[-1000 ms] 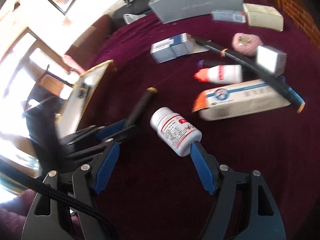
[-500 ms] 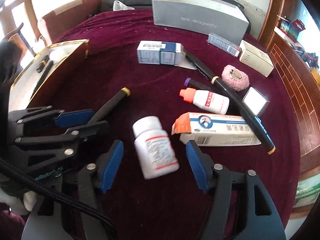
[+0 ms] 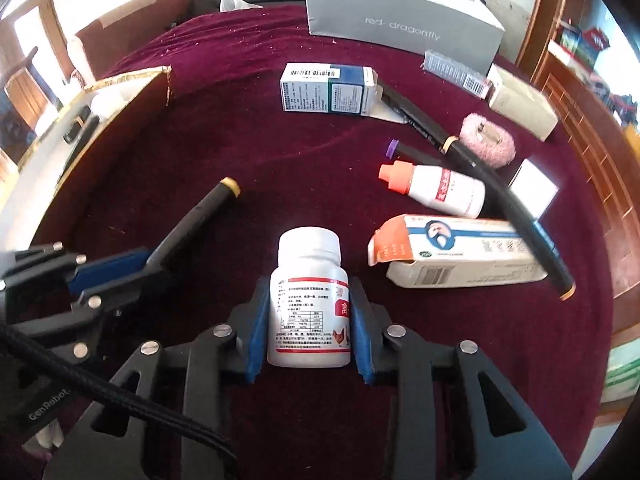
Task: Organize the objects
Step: 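Grasp the white pill bottle with red label using the right tool while the left tool holds the marker, then lower the marker and pill bottle into the tray and open both tools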
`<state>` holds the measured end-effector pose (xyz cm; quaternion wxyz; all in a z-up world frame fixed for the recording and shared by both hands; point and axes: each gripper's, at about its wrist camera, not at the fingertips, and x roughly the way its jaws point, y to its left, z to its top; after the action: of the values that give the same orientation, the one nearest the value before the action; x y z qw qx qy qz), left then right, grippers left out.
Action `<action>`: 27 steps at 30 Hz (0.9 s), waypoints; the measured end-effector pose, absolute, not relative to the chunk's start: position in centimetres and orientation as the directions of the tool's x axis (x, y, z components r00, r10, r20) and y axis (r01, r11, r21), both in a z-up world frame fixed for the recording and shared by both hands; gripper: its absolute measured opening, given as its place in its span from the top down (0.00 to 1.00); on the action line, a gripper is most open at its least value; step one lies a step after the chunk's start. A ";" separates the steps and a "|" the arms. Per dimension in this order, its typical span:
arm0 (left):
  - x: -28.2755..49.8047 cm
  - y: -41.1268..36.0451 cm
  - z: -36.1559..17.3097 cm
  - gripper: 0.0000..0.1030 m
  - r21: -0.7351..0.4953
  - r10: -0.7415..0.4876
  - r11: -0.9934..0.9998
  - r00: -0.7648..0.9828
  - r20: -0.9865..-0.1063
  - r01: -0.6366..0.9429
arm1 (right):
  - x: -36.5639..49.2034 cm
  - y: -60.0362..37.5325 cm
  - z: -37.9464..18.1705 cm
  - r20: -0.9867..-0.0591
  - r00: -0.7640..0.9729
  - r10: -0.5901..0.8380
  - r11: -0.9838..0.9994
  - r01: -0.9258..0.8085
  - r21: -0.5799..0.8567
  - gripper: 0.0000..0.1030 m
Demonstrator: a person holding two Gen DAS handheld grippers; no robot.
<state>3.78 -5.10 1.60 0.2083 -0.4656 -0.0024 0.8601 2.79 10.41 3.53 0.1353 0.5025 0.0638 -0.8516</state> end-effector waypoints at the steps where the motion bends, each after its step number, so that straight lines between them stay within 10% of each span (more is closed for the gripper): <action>1: 3.9 -5.5 1.7 0.89 -0.213 0.370 -0.912 -0.479 -0.796 -0.351 | 2.7 10.4 3.5 -0.874 -0.458 -0.162 -0.957 0.290 0.026 0.68; 13: 6.7 -11.0 6.8 0.89 -0.288 0.430 -0.900 -0.557 -0.711 -0.326 | 5.2 10.2 8.3 -0.816 -0.490 -0.306 -0.943 0.274 0.189 0.68; 27: 1.5 -24.8 7.5 0.89 -0.141 0.156 -0.987 -0.641 -0.752 -0.075 | 0.8 -3.4 10.1 -0.765 -0.341 -0.546 -0.820 0.403 0.406 0.67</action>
<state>1.53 -24.82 7.53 0.0641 -0.4190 -0.0483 0.9044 0.76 -3.42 10.08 0.2909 0.4948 -0.0724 -0.8157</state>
